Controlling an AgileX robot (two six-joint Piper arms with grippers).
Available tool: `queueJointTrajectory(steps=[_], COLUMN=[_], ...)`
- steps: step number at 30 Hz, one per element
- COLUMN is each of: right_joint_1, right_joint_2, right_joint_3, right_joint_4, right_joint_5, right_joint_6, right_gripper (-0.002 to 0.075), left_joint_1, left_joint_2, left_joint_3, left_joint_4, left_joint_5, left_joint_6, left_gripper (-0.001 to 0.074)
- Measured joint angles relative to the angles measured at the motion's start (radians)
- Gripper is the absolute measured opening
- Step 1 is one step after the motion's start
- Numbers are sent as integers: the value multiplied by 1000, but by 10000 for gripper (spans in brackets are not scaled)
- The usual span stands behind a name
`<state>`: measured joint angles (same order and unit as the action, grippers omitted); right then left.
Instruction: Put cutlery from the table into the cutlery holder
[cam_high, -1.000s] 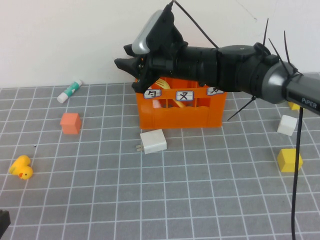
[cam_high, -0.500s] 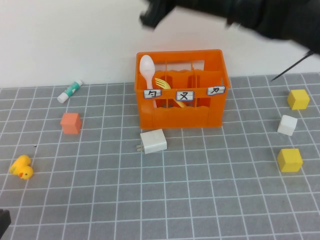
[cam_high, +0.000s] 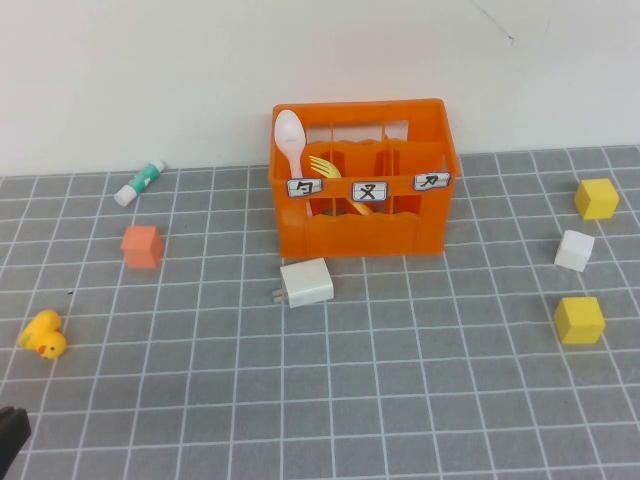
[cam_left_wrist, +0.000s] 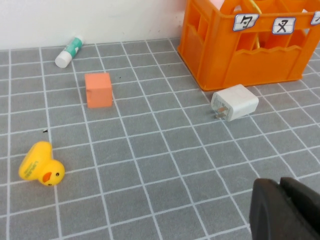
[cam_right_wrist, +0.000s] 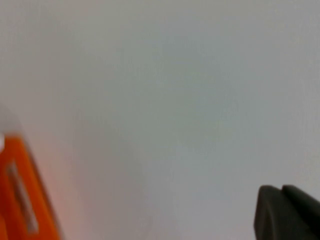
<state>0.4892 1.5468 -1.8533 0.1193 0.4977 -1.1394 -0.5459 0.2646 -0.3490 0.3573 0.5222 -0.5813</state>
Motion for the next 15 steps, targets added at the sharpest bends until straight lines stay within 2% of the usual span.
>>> queueJointTrajectory(steps=[2, 4, 6, 9, 15], right_joint_1=[-6, -9, -17, -31, -40], right_joint_2=[-11, -15, -15, -24, -133], right_joint_3=[-1, -1, -1, -1, 88], right_joint_4=[-283, -493, -598, -602, -421], right_joint_5=[135, 299, 425, 553, 615], right_joint_6=[248, 411, 490, 538, 556], right_gripper=[1, 1, 0, 0, 0], left_joint_1=[0, 0, 0, 0, 0], left_joint_2=[0, 0, 0, 0, 0], left_joint_3=[0, 0, 0, 0, 0], left_joint_4=[-2, -2, -2, -2, -18], left_joint_5=[-4, -6, -6, -6, -8], left_joint_6=[0, 0, 0, 2, 24], left_gripper=[0, 0, 0, 0, 0])
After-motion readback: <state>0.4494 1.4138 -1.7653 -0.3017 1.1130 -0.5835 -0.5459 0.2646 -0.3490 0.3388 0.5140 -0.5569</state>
